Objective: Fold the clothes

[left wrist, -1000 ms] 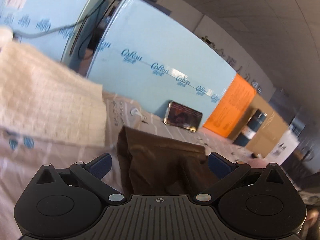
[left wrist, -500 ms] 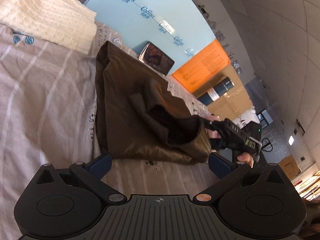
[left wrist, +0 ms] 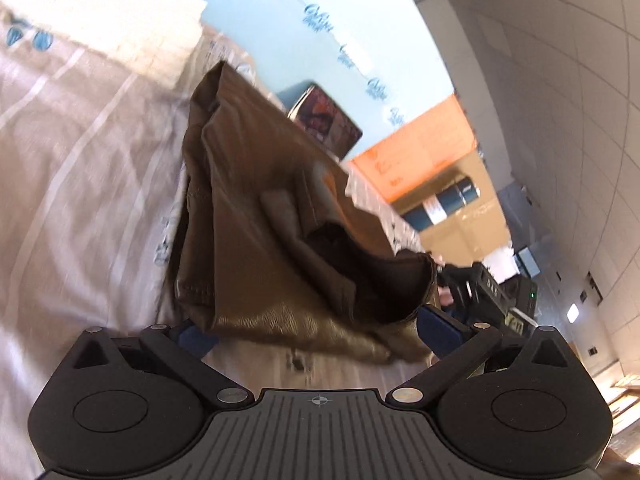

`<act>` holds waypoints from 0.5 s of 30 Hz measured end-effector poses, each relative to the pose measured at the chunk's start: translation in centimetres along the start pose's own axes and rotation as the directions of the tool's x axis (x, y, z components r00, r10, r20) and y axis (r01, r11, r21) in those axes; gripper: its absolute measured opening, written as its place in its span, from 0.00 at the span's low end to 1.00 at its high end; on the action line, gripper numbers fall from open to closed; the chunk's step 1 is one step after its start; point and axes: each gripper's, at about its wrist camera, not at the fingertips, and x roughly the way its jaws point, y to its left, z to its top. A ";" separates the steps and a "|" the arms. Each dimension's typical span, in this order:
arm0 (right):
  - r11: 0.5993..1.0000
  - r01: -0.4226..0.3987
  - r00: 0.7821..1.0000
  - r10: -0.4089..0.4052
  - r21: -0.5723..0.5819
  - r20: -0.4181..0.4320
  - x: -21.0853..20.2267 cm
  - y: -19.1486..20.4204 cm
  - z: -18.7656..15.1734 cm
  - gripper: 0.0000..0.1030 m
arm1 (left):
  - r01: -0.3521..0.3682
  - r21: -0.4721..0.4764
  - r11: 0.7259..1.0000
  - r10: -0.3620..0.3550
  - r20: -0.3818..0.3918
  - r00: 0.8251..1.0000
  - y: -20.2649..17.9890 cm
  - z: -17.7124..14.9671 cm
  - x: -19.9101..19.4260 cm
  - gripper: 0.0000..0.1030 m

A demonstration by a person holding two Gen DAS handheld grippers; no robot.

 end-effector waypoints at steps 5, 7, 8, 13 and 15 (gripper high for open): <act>0.997 -0.051 0.999 0.052 0.052 -0.012 0.3 -0.7 0.3 0.89 | 0.090 -0.086 0.992 -0.079 0.124 0.989 1.3 0.7 0.7 1.00; 0.996 -0.057 0.998 0.058 0.062 -0.007 0.1 -1.0 0.3 0.84 | 0.170 -0.171 0.971 -0.138 0.181 0.974 2.6 1.0 0.5 1.00; 0.996 -0.056 0.998 0.056 0.065 -0.003 0.1 -1.0 0.2 0.81 | 0.161 -0.174 0.971 -0.128 0.188 0.974 2.5 1.3 0.7 1.00; 0.996 -0.050 0.999 0.049 0.077 0.014 0.4 -1.3 -0.1 0.59 | 0.109 -0.167 0.980 -0.076 0.196 0.978 1.7 2.7 2.2 1.00; 0.996 -0.048 0.999 0.046 0.082 0.021 0.4 -1.5 -0.2 0.54 | 0.073 -0.114 0.991 -0.051 0.186 0.981 1.0 2.9 2.8 0.99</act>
